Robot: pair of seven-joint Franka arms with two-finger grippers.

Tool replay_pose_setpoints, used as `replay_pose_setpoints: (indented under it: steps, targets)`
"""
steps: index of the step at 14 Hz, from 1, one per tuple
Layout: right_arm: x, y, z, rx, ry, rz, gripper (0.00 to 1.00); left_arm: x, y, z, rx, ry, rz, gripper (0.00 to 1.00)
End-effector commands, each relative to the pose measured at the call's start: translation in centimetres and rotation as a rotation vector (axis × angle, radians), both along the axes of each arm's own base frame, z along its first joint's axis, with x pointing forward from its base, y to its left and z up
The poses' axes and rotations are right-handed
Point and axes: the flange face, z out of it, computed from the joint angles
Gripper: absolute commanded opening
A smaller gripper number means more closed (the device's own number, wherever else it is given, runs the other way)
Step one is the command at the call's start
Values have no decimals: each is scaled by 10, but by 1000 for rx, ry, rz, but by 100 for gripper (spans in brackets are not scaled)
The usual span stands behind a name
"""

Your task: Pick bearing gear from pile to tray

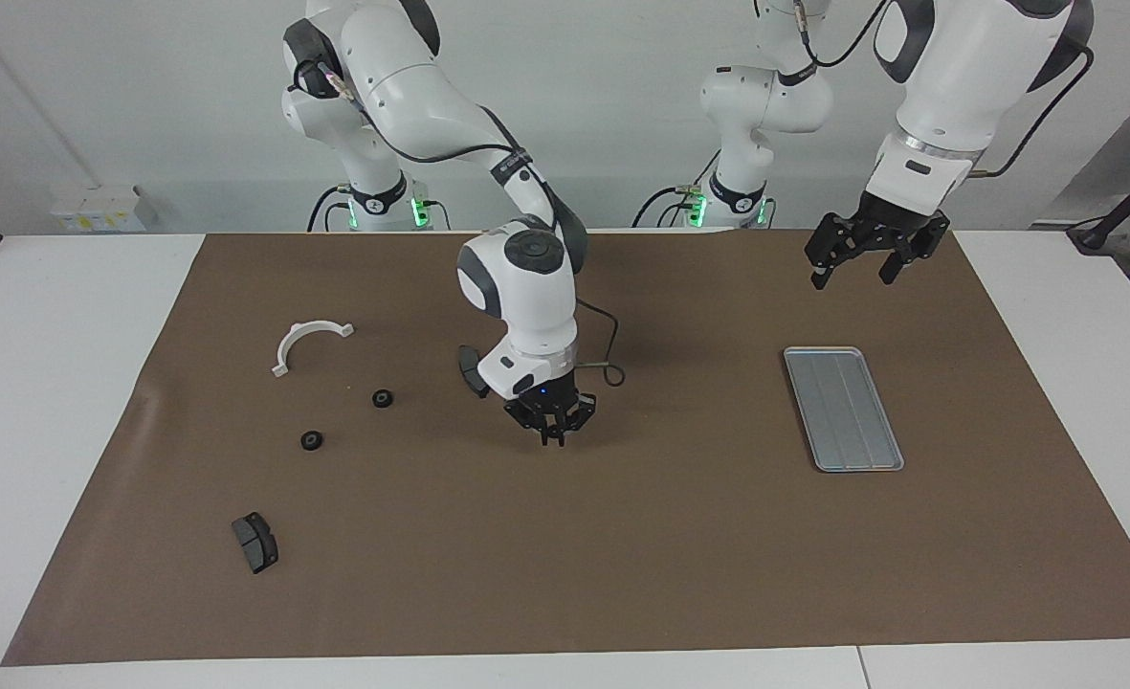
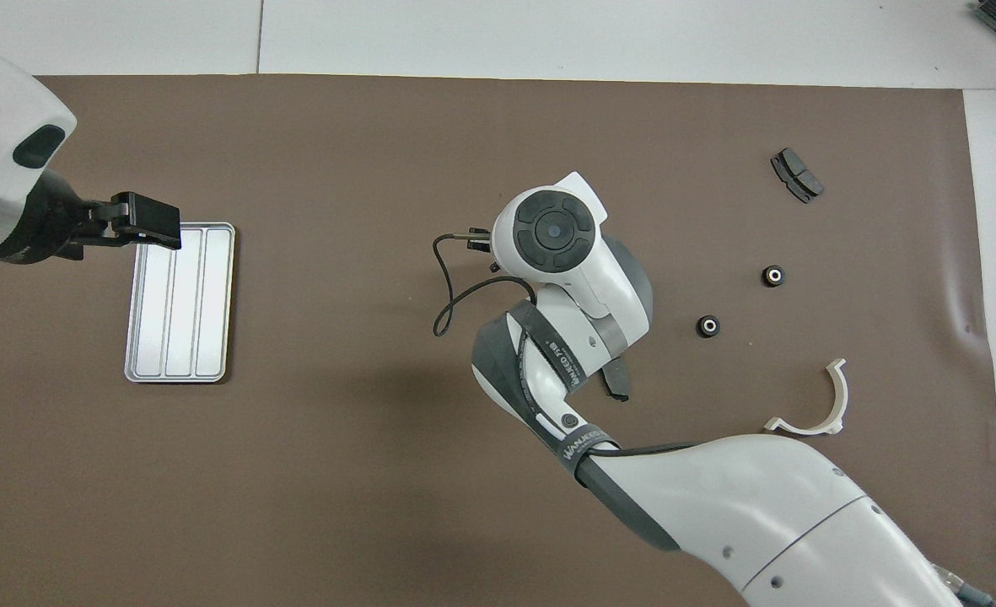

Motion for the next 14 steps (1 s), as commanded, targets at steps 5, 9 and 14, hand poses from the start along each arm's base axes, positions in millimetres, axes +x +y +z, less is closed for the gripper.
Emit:
replay_pose_setpoints:
  steps: [5, 9, 14]
  targets:
    - [-24, 50, -6, -10, 1, 12, 0, -4, -65, -48, -11, -15, -56, 100]
    - [-45, 66, -27, -20, 18, 46, 0, -14, -109, -90, -31, -43, -2, 100]
    - [-51, 67, -32, -21, 21, 52, 92, -17, -137, -112, -50, -65, 49, 100]
